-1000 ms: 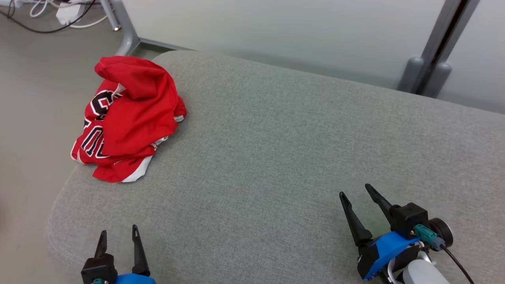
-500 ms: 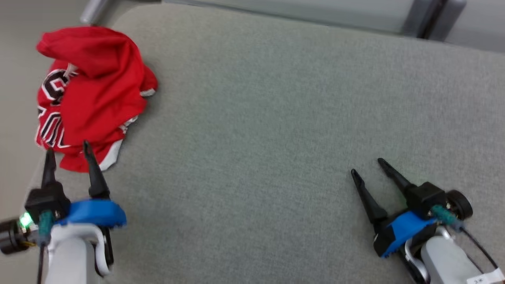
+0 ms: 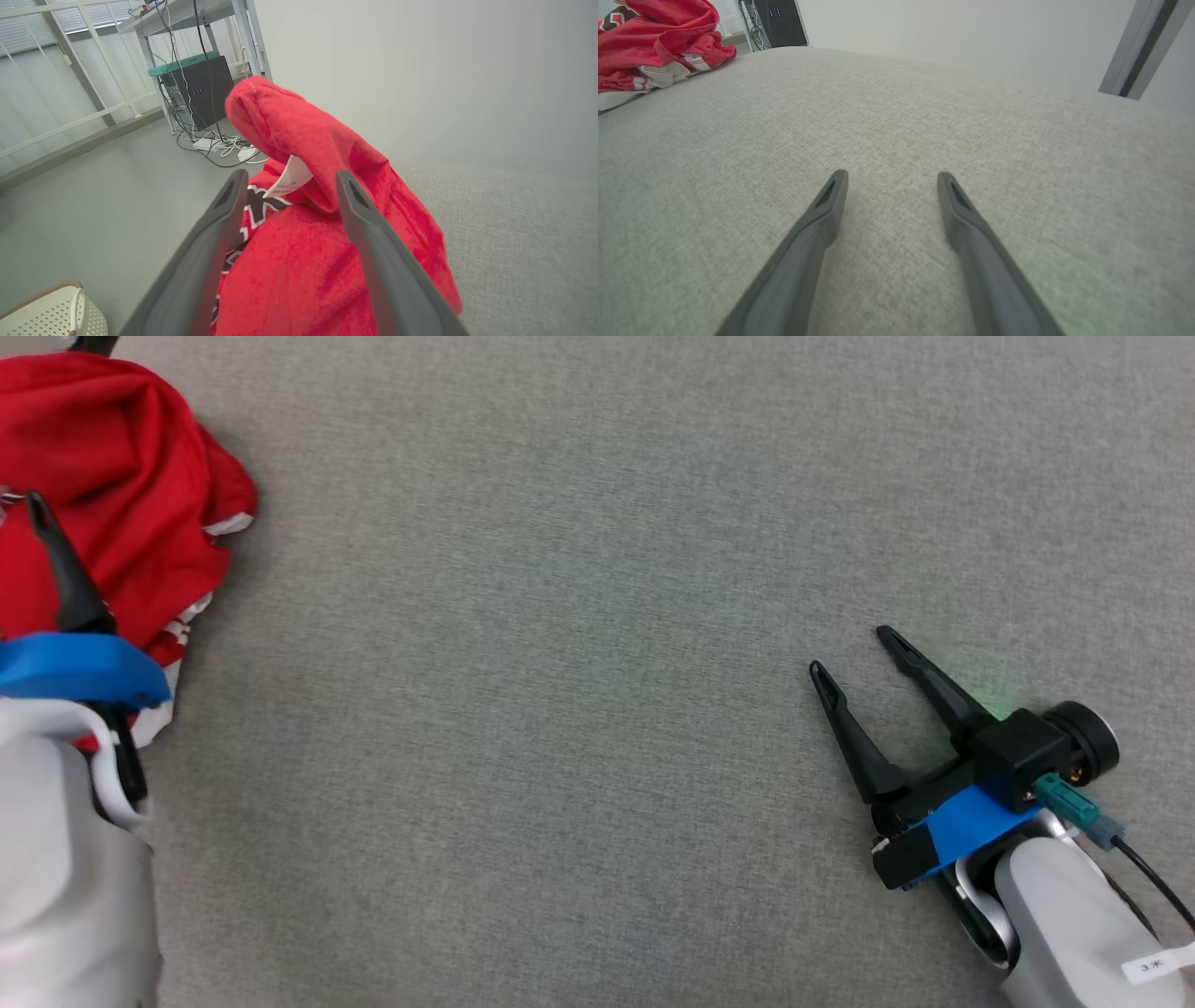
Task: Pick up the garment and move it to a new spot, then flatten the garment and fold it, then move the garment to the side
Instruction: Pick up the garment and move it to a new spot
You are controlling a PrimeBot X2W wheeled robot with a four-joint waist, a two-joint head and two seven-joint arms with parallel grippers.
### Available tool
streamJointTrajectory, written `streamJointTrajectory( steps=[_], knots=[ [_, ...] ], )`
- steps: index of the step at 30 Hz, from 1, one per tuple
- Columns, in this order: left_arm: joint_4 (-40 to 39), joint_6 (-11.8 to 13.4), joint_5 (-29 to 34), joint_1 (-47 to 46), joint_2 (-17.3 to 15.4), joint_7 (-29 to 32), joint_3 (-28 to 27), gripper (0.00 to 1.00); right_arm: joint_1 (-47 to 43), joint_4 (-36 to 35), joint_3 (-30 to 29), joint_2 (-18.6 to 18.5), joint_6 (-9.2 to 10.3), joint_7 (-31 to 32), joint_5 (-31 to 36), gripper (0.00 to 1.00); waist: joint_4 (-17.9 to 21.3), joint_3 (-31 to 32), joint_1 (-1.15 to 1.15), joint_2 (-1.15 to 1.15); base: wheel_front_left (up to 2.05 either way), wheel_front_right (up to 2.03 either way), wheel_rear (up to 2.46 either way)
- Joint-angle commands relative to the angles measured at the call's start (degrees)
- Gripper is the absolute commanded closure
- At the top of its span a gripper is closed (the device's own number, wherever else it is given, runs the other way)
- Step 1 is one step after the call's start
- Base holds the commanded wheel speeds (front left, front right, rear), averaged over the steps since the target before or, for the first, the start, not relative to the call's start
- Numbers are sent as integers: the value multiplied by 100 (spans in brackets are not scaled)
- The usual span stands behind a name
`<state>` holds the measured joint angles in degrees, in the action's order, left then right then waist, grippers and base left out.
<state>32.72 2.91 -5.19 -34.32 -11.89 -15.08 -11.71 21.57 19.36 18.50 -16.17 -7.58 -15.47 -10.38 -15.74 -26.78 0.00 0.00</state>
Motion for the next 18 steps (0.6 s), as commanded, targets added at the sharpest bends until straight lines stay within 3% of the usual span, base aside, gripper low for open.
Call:
streamJointTrajectory(
  steps=[1,7,11,12,13,14,18],
  knots=[
    [251,-31,-42,-344,-133,-15,-53,0,-47,254,-34,-161,15,58,-59,0,61,-61,0,0,0,0,0],
    [995,-192,-274,-983,-382,-14,-203,0,-38,225,-29,-266,21,76,-111,0,229,-250,0,0,0,0,0],
    [1304,-106,-480,-1209,-437,-14,-418,0,-44,218,-39,-279,22,80,-99,0,331,-325,0,0,0,0,0],
    [1344,-105,-498,-1241,-464,-15,-446,12,-51,217,-49,-269,22,80,-102,0,357,-334,0,0,0,0,0],
    [1417,-146,-513,-1277,-477,-14,-437,65,-56,212,-61,-261,22,81,-99,0,376,-339,0,0,0,0,0],
    [1414,-164,-515,-1325,-505,-15,-433,100,-62,208,-86,-249,22,81,-99,0,393,-341,0,0,0,0,0],
    [1131,-241,-338,-1379,-562,-15,-304,100,-70,222,-100,-187,22,81,-96,0,440,-293,0,0,0,0,0]
  ],
)
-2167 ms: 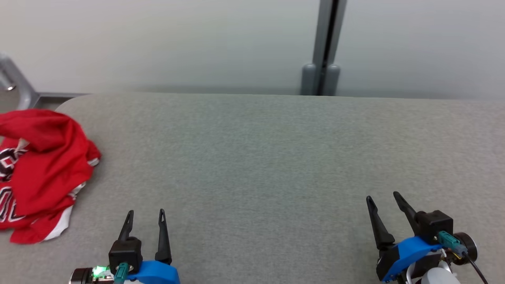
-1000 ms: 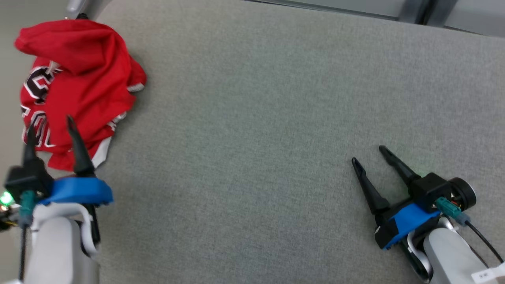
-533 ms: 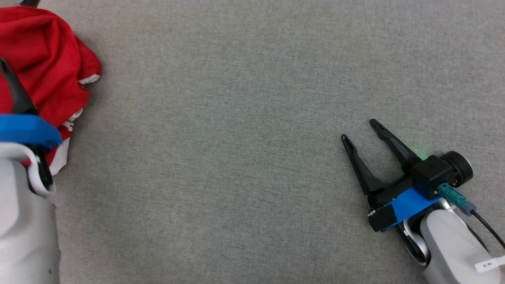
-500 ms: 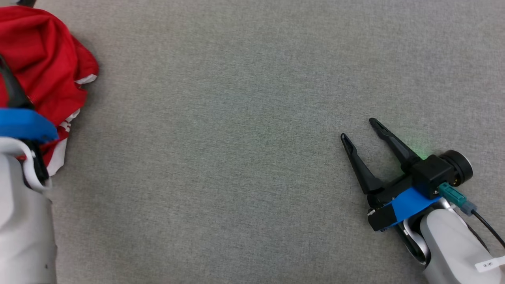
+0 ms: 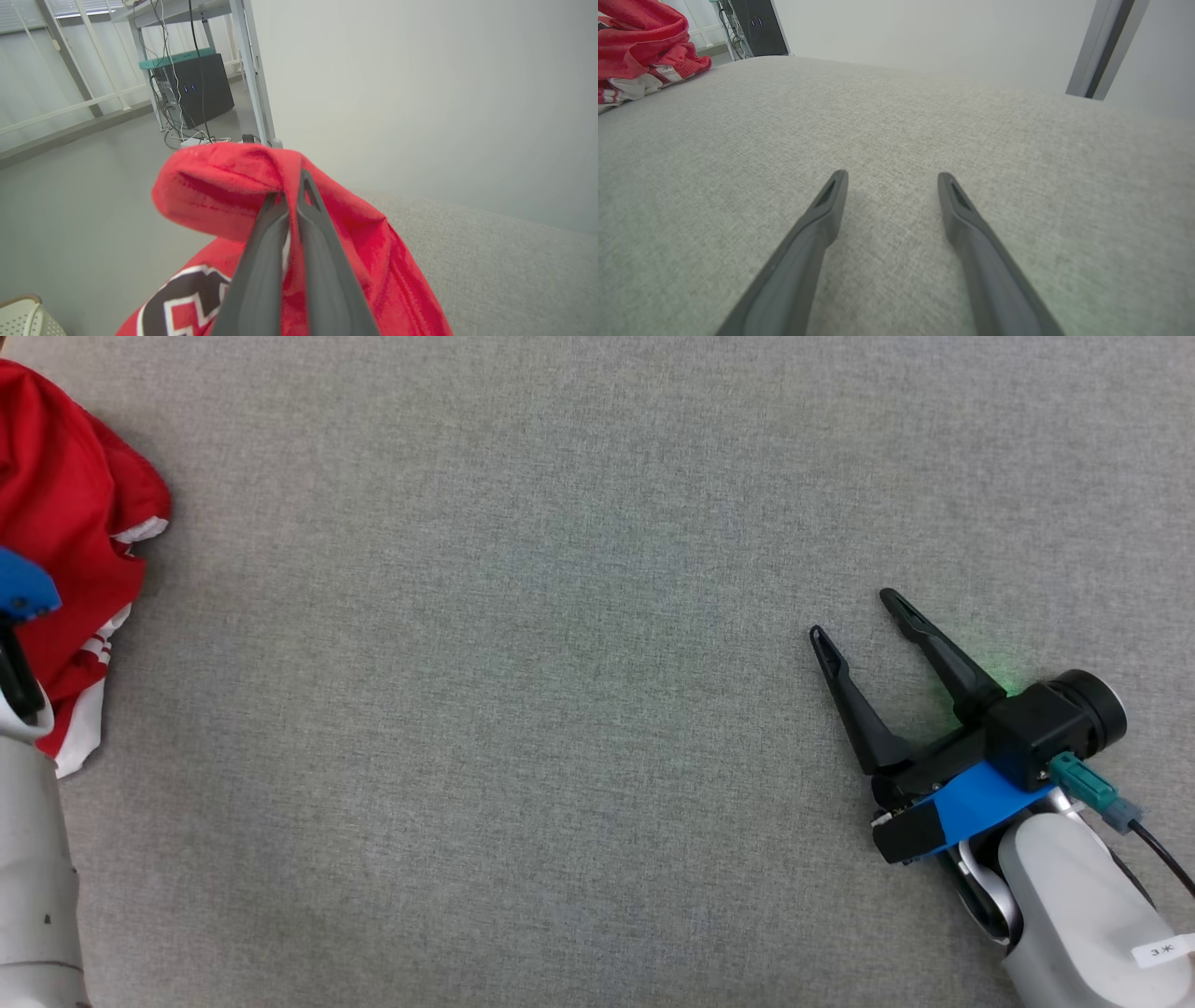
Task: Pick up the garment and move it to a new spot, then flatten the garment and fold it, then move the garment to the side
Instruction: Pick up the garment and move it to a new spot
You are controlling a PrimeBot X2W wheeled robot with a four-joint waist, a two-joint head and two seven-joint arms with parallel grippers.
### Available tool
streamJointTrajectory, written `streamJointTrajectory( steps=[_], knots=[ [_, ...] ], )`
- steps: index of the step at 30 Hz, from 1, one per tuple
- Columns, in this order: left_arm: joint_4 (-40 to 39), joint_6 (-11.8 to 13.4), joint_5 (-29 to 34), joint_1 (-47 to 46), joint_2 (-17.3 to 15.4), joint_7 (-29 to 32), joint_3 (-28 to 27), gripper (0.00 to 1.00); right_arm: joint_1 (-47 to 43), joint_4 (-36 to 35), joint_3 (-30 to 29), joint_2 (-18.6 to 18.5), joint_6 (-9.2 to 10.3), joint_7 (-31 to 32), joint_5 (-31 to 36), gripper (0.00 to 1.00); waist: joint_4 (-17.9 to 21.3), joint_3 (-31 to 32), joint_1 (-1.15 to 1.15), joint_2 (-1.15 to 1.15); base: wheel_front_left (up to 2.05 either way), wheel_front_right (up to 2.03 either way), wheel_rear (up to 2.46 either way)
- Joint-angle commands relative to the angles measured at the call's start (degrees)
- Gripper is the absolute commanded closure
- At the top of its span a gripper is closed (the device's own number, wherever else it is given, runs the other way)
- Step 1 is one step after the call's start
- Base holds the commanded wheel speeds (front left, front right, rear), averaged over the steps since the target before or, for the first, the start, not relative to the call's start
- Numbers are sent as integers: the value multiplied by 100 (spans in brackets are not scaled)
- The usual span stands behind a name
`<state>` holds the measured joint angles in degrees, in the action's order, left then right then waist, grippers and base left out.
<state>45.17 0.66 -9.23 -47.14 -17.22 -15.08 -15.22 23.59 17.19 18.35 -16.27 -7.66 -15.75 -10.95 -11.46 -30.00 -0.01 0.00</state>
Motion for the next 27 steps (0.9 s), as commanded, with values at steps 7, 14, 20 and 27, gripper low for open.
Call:
streamJointTrajectory(
  steps=[7,14,20,27],
  knots=[
    [-1520,-347,667,2,-61,-15,600,100,-389,497,-121,84,23,92,-55,0,41,421,1,0,0,0,0],
    [-2468,-600,815,-249,25,-14,1086,100,-506,492,-185,347,18,64,-86,0,153,880,1,0,0,0,0],
    [-3016,-755,785,-516,286,-14,1851,100,-713,519,-319,698,18,60,-124,0,625,1327,1,0,0,0,0],
    [-3208,-806,531,-537,754,-14,2575,100,-861,574,-404,860,18,59,-130,0,1260,1528,1,0,0,0,0]
  ],
)
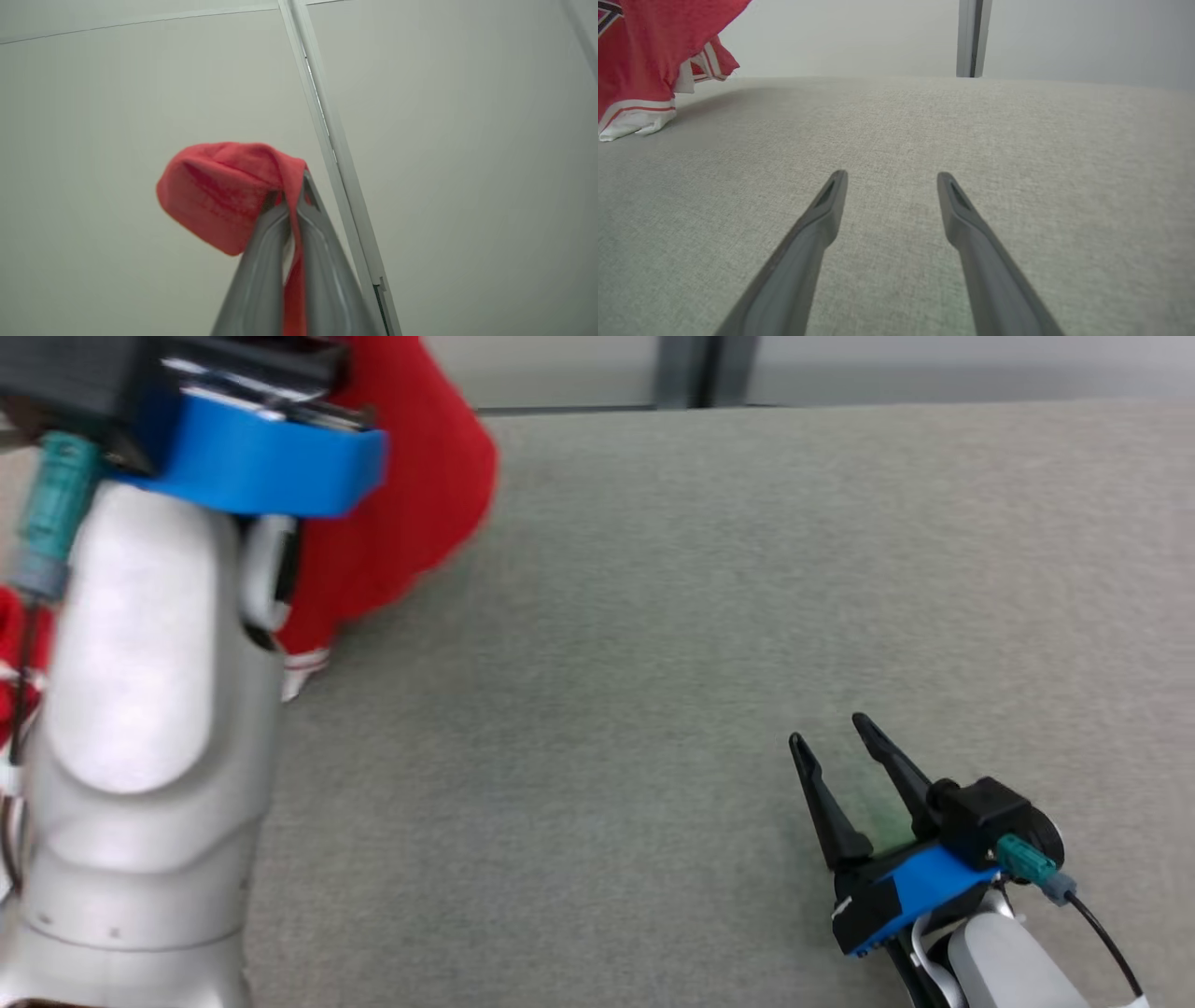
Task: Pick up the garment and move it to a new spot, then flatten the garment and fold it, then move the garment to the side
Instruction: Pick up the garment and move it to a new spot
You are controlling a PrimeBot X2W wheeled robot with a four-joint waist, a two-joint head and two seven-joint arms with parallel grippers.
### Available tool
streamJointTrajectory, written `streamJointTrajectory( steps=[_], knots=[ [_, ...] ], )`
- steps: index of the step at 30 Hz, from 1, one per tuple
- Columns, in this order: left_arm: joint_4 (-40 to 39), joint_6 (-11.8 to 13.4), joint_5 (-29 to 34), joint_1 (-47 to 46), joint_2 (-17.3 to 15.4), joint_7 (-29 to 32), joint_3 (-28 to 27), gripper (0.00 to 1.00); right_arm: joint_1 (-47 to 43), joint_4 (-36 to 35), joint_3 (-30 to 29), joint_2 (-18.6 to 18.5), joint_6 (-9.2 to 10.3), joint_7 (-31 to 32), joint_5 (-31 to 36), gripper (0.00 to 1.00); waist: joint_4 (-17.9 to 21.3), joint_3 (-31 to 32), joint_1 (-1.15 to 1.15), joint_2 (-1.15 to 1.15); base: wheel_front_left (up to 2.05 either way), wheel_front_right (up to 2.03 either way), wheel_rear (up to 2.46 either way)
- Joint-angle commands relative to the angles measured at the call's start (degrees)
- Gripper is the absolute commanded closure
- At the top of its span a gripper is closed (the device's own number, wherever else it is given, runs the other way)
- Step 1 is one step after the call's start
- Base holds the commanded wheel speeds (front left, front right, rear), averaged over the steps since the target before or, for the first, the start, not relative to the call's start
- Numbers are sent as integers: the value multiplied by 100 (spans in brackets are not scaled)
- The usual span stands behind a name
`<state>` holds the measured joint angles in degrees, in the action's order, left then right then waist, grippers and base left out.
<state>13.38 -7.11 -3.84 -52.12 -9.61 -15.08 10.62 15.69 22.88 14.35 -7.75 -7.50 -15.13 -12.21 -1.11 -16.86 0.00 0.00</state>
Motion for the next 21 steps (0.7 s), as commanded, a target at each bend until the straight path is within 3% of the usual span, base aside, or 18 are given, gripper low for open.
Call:
streamJointTrajectory(
  steps=[1,8,9,10,11,16,21],
  knots=[
    [-55,-32,20,-6,69,-15,132,100,-101,16,-51,22,2,-2,-9,0,328,232,0,0,0,0,0],
    [235,-30,-377,599,605,-15,962,100,-261,77,-159,132,1,-1,11,0,912,281,0,0,0,0,0],
    [288,0,-426,710,635,-15,1093,90,-274,86,-176,138,2,-1,3,0,955,296,0,0,0,0,0],
    [371,59,-504,867,650,-14,1210,49,-301,93,-188,157,2,-1,7,0,992,312,0,0,0,0,0],
    [418,135,-642,1020,659,-14,1347,0,-332,107,-223,174,2,-2,-5,0,1020,325,0,0,0,0,0],
    [677,521,-1022,1608,653,-15,1857,0,-306,124,-316,248,1,-1,-20,0,1023,362,0,0,0,0,0],
    [907,819,-1010,2218,666,-14,1549,0,-338,119,-387,284,1,-2,19,0,869,467,0,0,0,0,0]
  ],
)
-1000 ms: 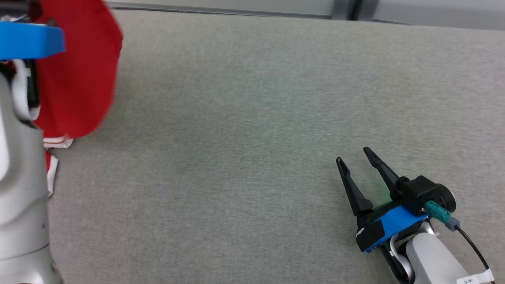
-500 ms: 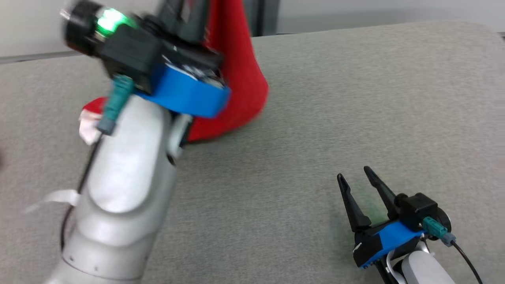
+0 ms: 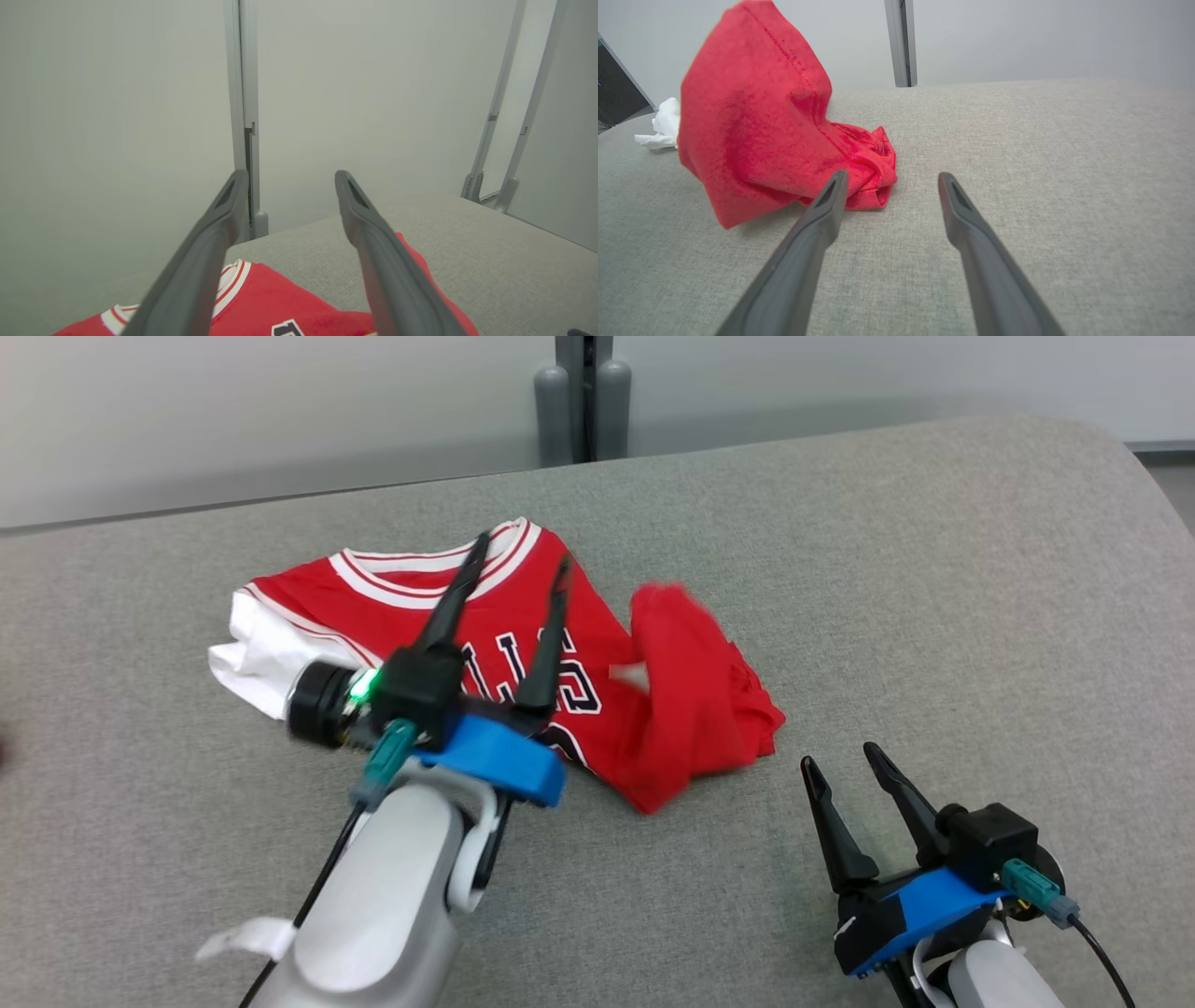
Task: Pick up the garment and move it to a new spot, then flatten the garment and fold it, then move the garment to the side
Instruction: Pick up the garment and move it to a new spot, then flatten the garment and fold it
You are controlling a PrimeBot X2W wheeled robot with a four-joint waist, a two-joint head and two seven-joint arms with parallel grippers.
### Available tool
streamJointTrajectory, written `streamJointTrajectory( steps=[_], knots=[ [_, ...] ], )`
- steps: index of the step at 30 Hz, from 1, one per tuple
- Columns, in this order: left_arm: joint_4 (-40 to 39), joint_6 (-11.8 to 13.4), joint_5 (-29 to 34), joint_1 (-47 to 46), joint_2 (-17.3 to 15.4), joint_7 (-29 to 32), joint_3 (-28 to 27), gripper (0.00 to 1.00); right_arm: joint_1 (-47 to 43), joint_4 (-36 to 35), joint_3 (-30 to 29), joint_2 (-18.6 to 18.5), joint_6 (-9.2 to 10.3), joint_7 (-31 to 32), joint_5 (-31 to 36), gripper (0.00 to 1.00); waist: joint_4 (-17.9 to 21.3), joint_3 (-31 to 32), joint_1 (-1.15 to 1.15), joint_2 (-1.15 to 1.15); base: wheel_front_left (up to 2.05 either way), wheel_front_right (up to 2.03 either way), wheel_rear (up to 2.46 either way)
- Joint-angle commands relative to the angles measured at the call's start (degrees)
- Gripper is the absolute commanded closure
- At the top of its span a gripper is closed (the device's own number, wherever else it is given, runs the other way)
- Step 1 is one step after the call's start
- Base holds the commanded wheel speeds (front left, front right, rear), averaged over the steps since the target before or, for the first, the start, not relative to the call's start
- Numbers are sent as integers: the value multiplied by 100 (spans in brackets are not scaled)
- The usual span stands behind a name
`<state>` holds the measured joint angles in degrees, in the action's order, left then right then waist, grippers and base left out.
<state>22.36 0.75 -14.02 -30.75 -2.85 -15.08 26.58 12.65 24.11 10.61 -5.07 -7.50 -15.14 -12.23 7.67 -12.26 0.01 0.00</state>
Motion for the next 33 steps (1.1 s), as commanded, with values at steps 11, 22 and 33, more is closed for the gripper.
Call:
streamJointTrajectory(
  steps=[11,22,33],
  knots=[
    [-307,213,418,2085,-97,-14,-1453,0,-343,25,-212,51,2,-1,84,0,-349,601,-1,0,0,0,0],
    [-380,34,581,3225,-9,-14,-1741,0,-791,58,-348,105,1,-1,141,0,-547,986,-1,0,0,0,0],
    [-424,43,455,2865,-7,-14,-1447,0,-149,-159,44,100,1,0,-96,0,-764,633,-1,0,0,0,0]
  ],
)
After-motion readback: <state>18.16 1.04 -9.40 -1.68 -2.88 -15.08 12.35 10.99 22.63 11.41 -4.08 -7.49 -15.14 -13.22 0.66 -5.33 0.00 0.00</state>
